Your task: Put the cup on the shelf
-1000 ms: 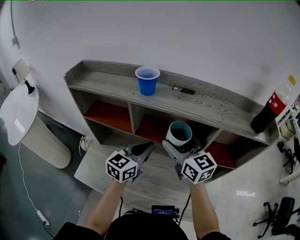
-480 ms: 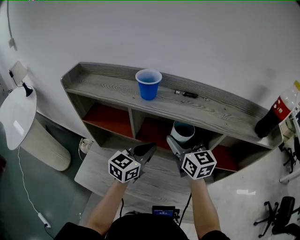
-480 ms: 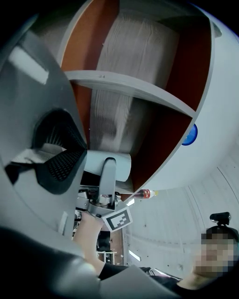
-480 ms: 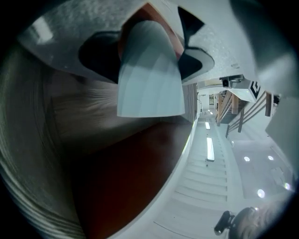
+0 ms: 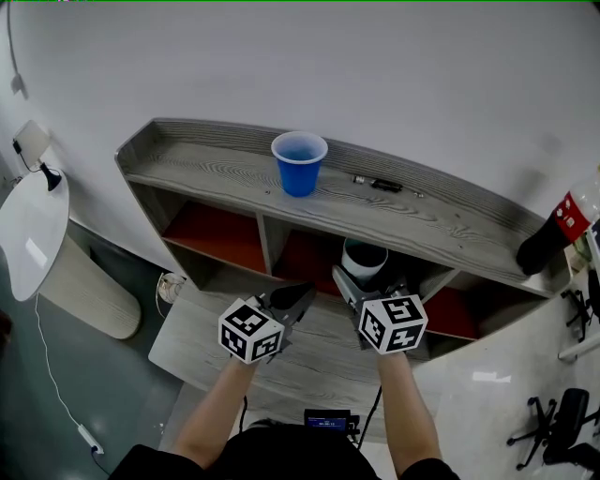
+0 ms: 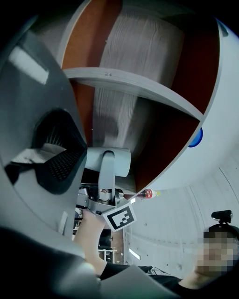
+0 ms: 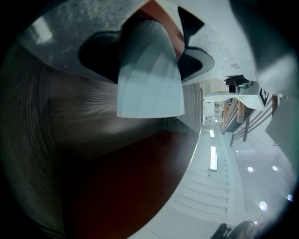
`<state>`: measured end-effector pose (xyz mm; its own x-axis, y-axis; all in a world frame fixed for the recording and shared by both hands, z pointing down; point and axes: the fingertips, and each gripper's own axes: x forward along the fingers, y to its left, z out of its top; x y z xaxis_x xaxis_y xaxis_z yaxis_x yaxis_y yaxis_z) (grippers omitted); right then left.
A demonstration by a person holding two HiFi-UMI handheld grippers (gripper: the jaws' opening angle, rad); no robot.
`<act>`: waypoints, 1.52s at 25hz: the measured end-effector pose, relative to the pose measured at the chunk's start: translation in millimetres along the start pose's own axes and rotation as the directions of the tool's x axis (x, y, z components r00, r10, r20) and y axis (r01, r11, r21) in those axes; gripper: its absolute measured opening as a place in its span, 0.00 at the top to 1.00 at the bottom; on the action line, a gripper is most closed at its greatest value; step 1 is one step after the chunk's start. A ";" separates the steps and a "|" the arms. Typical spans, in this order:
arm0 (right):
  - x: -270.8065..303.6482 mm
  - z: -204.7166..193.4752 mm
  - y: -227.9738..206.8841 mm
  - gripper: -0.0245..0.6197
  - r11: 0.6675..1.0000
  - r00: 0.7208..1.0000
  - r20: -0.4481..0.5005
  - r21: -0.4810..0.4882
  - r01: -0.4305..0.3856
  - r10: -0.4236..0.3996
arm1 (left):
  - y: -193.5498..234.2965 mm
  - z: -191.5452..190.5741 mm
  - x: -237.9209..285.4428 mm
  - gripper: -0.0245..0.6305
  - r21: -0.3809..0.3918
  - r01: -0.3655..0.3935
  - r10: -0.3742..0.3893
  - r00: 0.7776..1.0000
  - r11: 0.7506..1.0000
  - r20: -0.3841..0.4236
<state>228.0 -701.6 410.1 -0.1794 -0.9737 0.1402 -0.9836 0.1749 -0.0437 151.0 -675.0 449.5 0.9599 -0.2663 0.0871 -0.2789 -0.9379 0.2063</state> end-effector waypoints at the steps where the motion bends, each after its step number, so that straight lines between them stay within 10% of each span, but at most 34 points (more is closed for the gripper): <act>1: 0.4 0.1 -0.4 0.40 1.000 1.000 0.002 0.005 0.004 -0.004 | -0.1 -1.4 0.1 0.96 -0.002 0.001 -0.001 1.000 1.000 -0.002; 38: -71.8 -11.1 23.8 0.31 0.999 0.998 0.064 0.046 -0.008 0.006 | -40.8 -23.4 -20.4 0.96 -0.009 -0.010 0.010 1.000 1.000 -0.012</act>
<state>217.3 -625.9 410.0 -0.1833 -0.9801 0.0768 -0.9802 0.1762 -0.0906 142.1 -626.1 462.1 0.9567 -0.2728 0.1010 -0.2887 -0.9332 0.2138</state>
